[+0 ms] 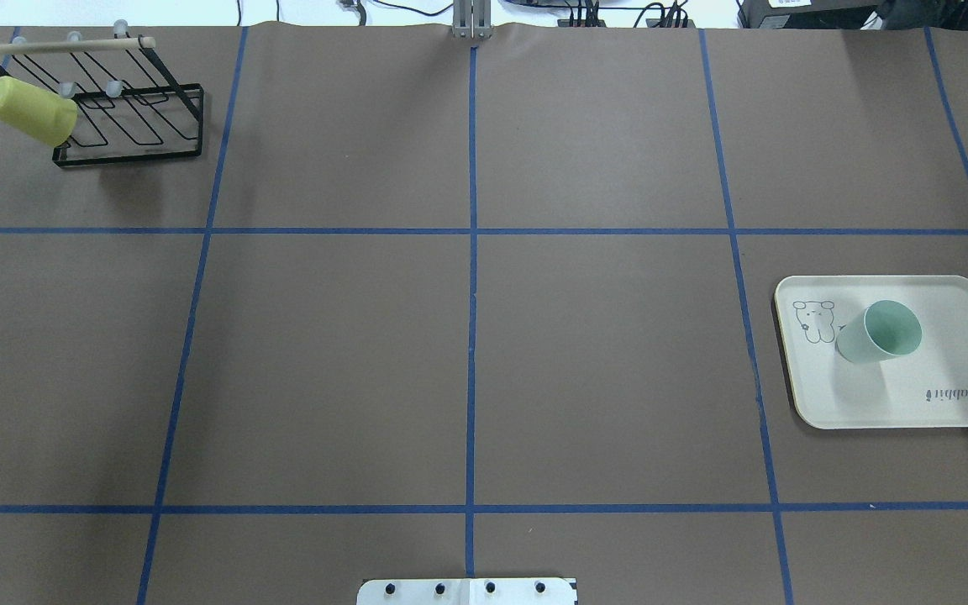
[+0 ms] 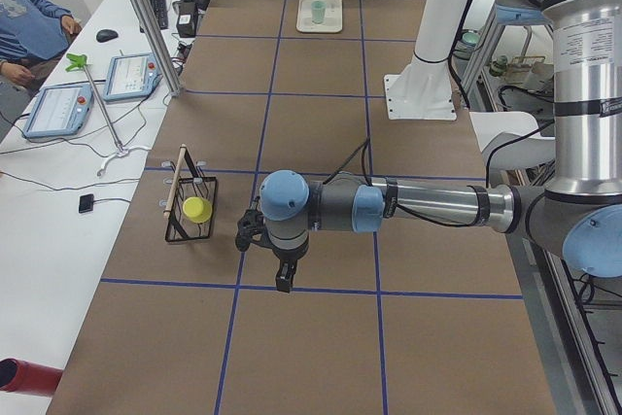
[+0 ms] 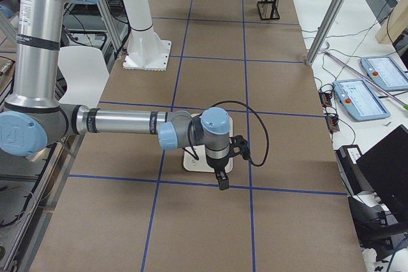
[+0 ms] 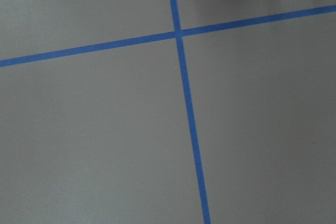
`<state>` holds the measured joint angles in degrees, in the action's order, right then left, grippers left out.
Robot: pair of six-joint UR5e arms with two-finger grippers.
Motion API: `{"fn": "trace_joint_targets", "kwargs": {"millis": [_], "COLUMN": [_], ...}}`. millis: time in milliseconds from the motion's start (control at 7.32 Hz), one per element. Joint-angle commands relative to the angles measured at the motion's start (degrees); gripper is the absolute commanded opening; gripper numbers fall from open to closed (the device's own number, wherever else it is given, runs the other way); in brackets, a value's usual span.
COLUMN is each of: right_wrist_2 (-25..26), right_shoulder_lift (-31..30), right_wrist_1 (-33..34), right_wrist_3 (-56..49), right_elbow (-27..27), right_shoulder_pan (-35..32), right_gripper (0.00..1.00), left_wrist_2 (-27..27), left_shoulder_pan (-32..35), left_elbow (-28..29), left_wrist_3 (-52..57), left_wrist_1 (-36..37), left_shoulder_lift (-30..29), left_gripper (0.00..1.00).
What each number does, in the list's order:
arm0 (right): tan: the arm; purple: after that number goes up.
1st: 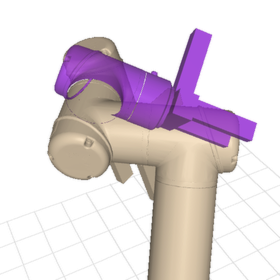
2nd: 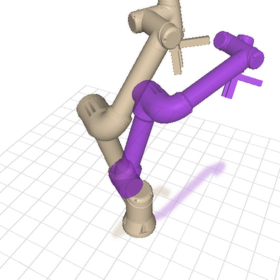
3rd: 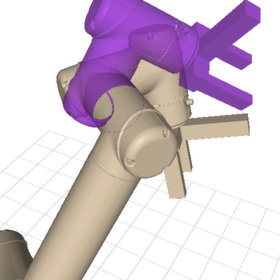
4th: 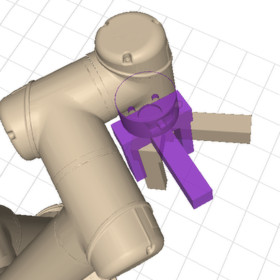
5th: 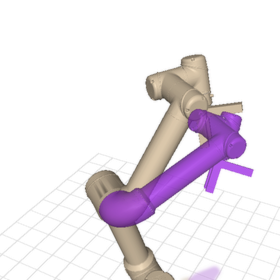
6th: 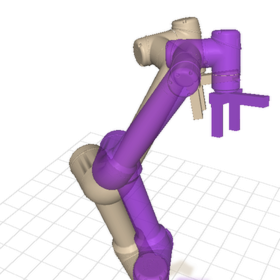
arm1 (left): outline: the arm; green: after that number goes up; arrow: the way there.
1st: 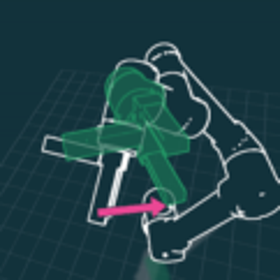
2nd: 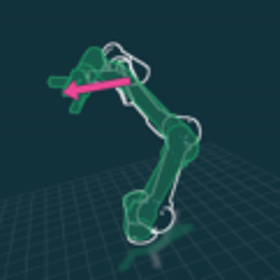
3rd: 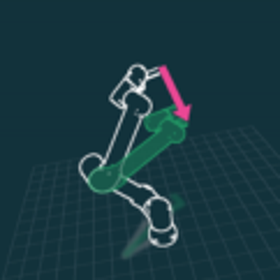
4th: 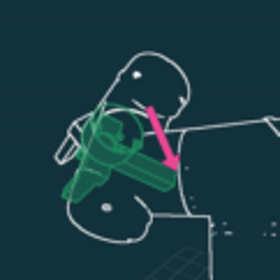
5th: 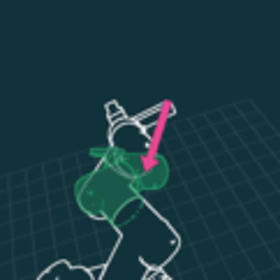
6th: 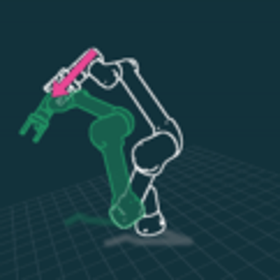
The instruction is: Left arm grabs green cup and hands to right arm on tray
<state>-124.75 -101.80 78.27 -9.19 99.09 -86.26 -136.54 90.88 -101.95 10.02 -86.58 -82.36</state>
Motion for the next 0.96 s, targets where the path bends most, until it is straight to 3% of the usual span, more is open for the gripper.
{"fn": "trace_joint_targets", "kwargs": {"millis": [0,820], "right_wrist_2": [-0.14,-0.75], "right_shoulder_lift": [-4.17,-4.72], "right_wrist_1": [-2.6,-2.69], "right_wrist_3": [-0.13,-0.13], "right_elbow": [-1.7,-1.53], "right_shoulder_pan": [-3.82,-4.0], "right_gripper": [1.0,1.0], "left_wrist_2": [-0.13,0.13], "left_shoulder_pan": [0.0,0.0], "left_elbow": [0.17,-0.1], "left_wrist_3": [0.09,0.44], "left_wrist_1": [0.01,0.01], "left_shoulder_lift": [0.09,0.97], "left_gripper": [1.0,1.0]}}
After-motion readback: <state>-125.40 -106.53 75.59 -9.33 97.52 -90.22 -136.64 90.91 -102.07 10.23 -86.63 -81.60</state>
